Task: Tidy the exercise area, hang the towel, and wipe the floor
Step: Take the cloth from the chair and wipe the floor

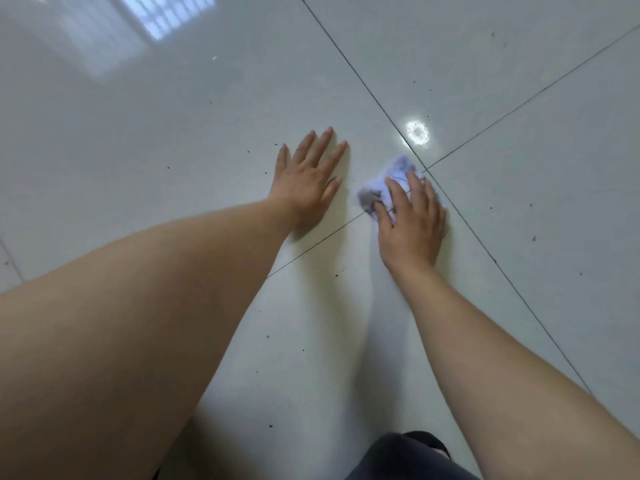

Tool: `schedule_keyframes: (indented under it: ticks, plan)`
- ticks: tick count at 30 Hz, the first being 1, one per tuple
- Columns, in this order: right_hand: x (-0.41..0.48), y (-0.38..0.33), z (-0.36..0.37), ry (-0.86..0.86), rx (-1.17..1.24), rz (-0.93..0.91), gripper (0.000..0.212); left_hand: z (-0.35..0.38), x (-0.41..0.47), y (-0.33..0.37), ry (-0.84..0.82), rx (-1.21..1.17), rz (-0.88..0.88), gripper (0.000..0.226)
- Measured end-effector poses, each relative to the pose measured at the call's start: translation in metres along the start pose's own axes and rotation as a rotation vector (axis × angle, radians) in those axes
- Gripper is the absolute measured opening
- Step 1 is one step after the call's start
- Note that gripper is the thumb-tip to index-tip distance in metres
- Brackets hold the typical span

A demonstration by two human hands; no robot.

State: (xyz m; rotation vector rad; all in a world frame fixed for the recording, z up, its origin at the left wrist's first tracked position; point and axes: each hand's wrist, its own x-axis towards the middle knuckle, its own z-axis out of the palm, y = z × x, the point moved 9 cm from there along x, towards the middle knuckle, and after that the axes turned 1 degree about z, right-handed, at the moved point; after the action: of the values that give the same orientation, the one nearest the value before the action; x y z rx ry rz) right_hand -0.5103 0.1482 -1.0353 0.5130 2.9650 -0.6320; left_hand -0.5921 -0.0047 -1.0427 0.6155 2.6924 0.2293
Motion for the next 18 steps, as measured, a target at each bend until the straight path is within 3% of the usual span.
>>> schedule_keyframes:
  ticks: [5,10,18]
  plan:
    - [0.004,-0.008,0.001,0.028,-0.01,0.231,0.044,-0.002,-0.018,-0.021,-0.022,-0.015,-0.036,0.055]
    - [-0.007,-0.071,0.031,-0.068,-0.032,0.032,0.043,-0.006,-0.044,-0.069,-0.026,-0.013,-0.123,0.053]
    - [0.031,-0.118,0.041,-0.05,-0.039,0.155,0.048,-0.016,-0.064,-0.148,-0.025,-0.009,-0.248,0.057]
